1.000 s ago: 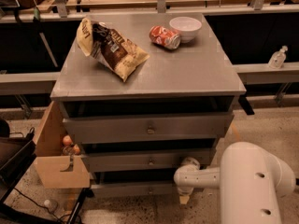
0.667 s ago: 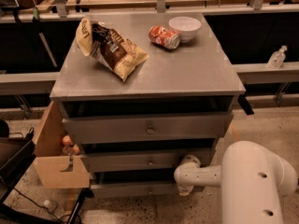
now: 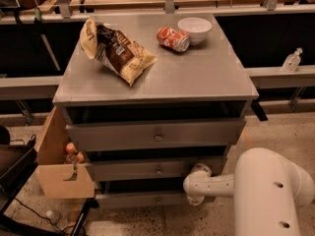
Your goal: Open bottom drawer
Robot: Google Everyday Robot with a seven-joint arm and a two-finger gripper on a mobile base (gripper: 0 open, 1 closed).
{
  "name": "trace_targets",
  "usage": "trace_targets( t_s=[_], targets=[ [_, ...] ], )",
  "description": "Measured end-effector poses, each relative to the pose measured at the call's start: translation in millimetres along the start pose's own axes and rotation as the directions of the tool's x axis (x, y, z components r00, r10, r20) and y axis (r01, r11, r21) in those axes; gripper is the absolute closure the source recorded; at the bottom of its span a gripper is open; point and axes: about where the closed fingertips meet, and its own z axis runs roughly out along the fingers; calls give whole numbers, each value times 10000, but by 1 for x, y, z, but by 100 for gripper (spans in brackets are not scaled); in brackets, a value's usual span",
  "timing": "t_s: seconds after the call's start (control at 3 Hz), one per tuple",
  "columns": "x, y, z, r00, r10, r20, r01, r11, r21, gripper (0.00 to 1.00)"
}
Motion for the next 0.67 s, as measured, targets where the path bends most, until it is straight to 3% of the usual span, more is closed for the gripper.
trace_targets(
  t_s=[0.67],
  targets=[
    [0,0,0,10000,0,0,0,10000,1,100]
  ],
)
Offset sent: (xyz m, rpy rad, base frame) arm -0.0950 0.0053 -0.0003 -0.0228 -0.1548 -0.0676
